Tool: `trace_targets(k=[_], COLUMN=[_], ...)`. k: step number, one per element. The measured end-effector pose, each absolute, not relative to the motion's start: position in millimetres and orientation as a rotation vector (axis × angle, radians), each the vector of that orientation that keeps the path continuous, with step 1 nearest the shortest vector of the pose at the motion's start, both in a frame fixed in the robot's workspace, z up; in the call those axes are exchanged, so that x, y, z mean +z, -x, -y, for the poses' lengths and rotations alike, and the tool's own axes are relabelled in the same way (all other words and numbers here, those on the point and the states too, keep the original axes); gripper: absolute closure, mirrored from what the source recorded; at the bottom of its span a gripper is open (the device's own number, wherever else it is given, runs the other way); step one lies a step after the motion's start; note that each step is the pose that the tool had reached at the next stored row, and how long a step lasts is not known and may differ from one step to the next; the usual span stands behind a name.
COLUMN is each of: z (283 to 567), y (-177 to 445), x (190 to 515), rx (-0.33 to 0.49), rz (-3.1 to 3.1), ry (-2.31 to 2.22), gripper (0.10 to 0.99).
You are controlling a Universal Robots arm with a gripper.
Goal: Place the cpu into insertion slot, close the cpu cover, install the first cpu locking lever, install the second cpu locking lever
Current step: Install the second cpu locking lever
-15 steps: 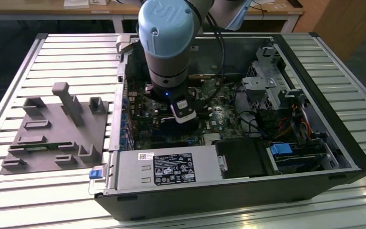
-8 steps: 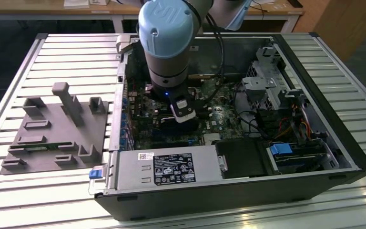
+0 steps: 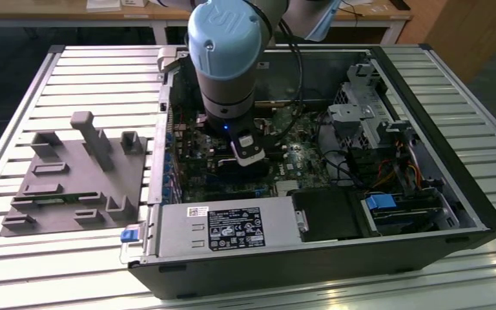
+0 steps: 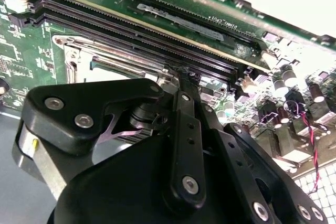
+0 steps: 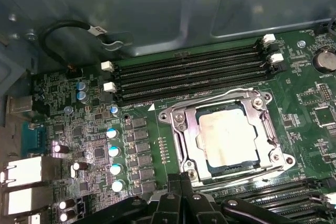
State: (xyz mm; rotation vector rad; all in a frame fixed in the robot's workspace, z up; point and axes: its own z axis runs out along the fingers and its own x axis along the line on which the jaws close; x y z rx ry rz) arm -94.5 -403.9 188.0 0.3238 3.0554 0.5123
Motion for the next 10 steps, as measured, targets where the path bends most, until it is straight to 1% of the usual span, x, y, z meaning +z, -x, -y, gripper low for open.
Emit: trace_targets(k=[10], z=[403.9], y=[94.4], x=[189.2], rx=[0.491], rz=[-3.057], ry=[-0.323], gripper=[0.984])
